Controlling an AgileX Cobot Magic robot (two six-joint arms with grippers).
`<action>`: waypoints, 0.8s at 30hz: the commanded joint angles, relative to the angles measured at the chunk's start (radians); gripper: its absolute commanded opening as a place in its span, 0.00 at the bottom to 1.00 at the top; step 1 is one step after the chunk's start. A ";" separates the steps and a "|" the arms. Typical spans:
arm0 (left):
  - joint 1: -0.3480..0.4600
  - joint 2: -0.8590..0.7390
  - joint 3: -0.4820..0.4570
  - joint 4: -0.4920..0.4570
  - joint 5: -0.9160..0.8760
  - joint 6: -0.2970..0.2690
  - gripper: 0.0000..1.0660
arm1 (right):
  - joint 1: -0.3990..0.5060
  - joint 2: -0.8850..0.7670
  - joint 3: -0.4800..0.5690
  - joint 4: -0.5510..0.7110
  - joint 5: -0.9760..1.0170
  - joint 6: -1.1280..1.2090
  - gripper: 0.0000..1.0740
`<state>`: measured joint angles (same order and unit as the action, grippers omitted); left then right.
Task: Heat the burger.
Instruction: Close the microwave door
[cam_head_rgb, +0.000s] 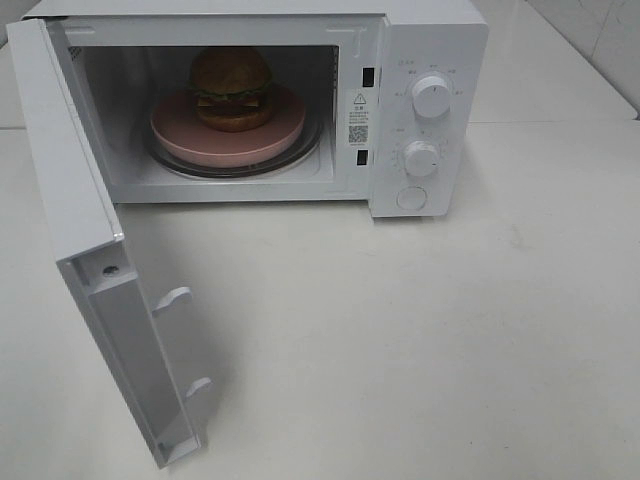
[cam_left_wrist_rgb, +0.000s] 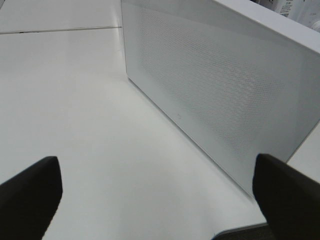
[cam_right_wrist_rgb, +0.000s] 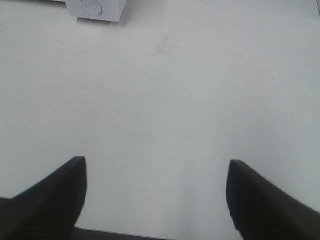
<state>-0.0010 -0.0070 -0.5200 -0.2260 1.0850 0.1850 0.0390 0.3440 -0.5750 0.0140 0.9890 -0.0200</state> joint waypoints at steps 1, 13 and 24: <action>-0.006 -0.014 0.004 -0.001 -0.011 -0.009 0.90 | -0.041 -0.109 0.054 0.024 -0.014 0.006 0.70; -0.006 -0.014 0.004 -0.001 -0.011 -0.009 0.90 | -0.063 -0.364 0.074 0.022 0.006 0.006 0.70; -0.006 -0.013 0.004 -0.001 -0.011 -0.009 0.90 | -0.063 -0.375 0.074 0.027 0.006 0.006 0.70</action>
<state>-0.0010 -0.0070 -0.5200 -0.2260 1.0850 0.1850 -0.0200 -0.0040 -0.5050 0.0380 0.9940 -0.0200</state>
